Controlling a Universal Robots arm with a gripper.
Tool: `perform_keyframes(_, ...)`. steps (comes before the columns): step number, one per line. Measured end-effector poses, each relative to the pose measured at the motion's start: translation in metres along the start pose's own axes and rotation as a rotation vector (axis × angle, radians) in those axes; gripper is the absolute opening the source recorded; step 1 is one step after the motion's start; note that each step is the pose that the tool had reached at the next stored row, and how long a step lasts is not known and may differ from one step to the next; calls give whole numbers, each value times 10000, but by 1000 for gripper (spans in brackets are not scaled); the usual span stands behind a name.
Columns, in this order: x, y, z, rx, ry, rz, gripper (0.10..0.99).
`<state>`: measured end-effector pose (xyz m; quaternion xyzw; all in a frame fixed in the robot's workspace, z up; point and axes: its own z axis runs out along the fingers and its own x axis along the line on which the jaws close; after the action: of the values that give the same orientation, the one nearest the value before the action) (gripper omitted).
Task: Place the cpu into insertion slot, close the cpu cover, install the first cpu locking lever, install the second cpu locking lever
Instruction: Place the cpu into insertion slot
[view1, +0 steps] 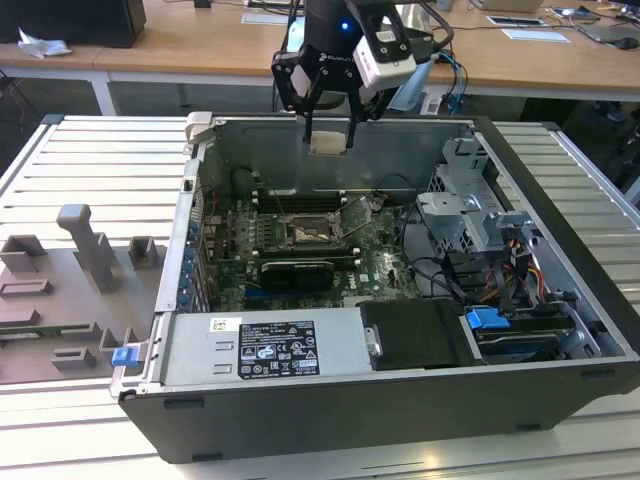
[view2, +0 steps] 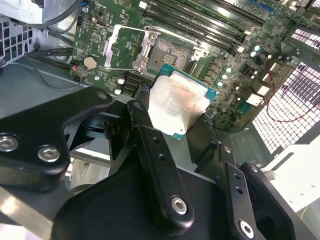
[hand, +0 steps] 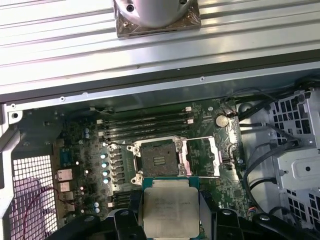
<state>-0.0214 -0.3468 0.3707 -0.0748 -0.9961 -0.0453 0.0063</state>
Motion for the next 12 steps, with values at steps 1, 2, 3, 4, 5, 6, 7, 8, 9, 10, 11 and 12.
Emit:
perform_keyframes(1,0,0,0,0,-2,24,537)
perform_keyframes(2,0,0,0,-1,-4,49,537)
perform_keyframes(3,0,0,0,-1,-6,74,537)
perform_keyframes(4,0,0,0,-1,-9,101,537)
perform_keyframes(5,0,0,1,-2,-11,124,537)
perform_keyframes(6,0,0,1,-3,-15,171,537)
perform_keyframes(7,0,0,1,-4,-17,193,537)
perform_keyframes(8,0,0,1,-4,-20,220,537)
perform_keyframes(9,0,0,1,-4,-22,252,537)
perform_keyframes(10,0,0,1,-5,-24,273,537)
perform_keyframes(11,0,0,2,-6,-29,324,537)
perform_keyframes(12,0,0,2,-6,-31,349,537)
